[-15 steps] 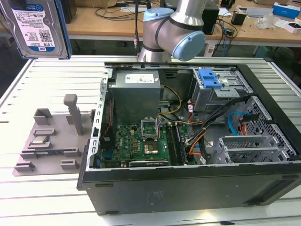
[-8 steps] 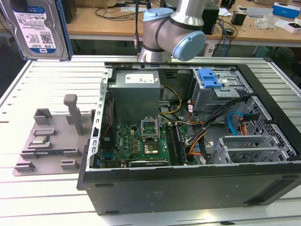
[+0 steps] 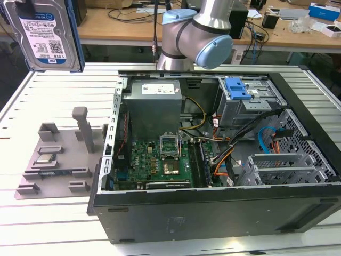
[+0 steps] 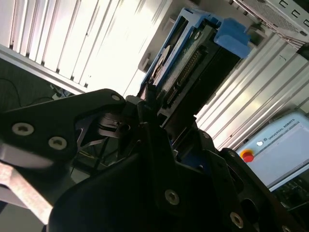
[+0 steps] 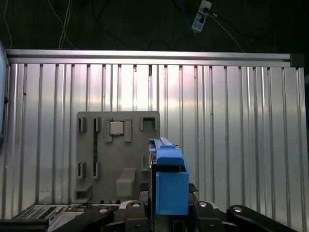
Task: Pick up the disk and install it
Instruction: 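Pick up the disk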
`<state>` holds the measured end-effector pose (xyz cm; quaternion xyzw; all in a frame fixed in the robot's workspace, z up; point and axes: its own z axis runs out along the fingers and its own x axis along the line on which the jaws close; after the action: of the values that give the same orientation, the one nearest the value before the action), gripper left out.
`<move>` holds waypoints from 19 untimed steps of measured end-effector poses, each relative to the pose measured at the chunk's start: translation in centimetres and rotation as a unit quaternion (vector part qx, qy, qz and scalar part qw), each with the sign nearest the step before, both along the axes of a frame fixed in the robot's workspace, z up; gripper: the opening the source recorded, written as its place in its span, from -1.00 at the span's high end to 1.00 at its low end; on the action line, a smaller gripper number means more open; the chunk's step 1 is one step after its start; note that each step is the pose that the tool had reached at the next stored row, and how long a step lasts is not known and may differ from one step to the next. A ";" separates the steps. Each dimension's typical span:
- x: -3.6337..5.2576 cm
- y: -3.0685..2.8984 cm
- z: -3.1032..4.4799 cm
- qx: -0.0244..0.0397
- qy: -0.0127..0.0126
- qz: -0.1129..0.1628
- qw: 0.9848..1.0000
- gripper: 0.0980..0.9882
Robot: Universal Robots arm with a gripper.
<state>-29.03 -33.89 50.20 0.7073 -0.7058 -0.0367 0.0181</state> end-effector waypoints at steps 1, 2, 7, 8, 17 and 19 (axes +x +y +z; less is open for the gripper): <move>0.61 0.00 0.00 0.000 0.000 0.000 1.000 0.40; 1.27 0.00 -0.01 0.000 0.000 0.000 1.000 0.40; 3.32 0.00 -0.03 0.000 0.000 0.000 1.000 0.40; 3.55 0.00 -0.04 0.000 0.000 0.000 1.000 0.40; 5.94 0.00 -0.07 0.000 0.000 0.000 1.000 0.40; 6.40 0.00 -0.08 0.000 0.000 0.000 1.000 0.40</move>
<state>-22.63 -33.90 50.12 0.7073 -0.7058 -0.0367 0.0180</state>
